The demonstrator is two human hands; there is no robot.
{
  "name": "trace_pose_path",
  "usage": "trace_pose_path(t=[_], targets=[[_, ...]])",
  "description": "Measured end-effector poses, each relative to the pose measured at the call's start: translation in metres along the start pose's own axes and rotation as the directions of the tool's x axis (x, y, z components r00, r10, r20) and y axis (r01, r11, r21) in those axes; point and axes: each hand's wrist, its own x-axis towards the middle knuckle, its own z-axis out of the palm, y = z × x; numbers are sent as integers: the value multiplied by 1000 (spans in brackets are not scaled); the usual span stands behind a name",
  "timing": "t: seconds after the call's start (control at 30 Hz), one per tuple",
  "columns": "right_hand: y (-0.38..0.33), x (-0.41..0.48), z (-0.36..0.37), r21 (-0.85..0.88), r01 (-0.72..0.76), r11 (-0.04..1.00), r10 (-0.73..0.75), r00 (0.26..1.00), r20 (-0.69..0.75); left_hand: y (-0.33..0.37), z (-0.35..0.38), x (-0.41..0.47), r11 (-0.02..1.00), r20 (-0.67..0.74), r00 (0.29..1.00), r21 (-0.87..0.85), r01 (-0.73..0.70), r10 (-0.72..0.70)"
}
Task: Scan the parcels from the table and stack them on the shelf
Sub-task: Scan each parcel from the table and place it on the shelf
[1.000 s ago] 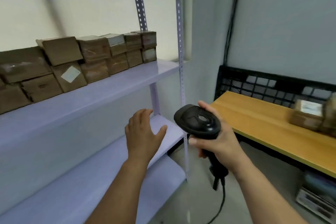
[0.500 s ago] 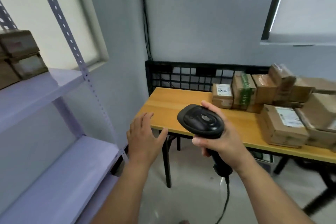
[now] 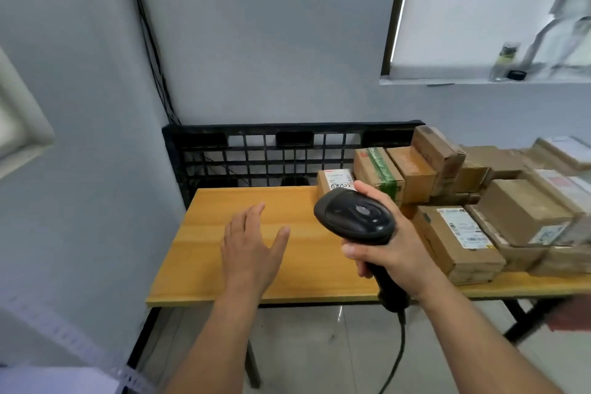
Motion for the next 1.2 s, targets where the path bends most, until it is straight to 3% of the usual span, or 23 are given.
trace_pose_path(t=[0.33,0.53,0.87,1.07,1.2], targets=[[21,33,-49,-99,-53,994,37,987,-159,14,72,60,996,129,988,-45,-77,82],[48,70,-95,-83,-108,991,91,978,-186,17,118,101,997,223,973,-53,-47,58],[93,171,-166,-87,-174,981,167,982,-87,40,199,171,995,342,936,-14,98,-87],[116,216,-184,-76,-236,969,234,972,-35,38,238,200,950,458,834,91,300,-308],[123,230,-191,-34,-304,952,304,953,-11,8,269,203,903,566,738,29,428,-368]])
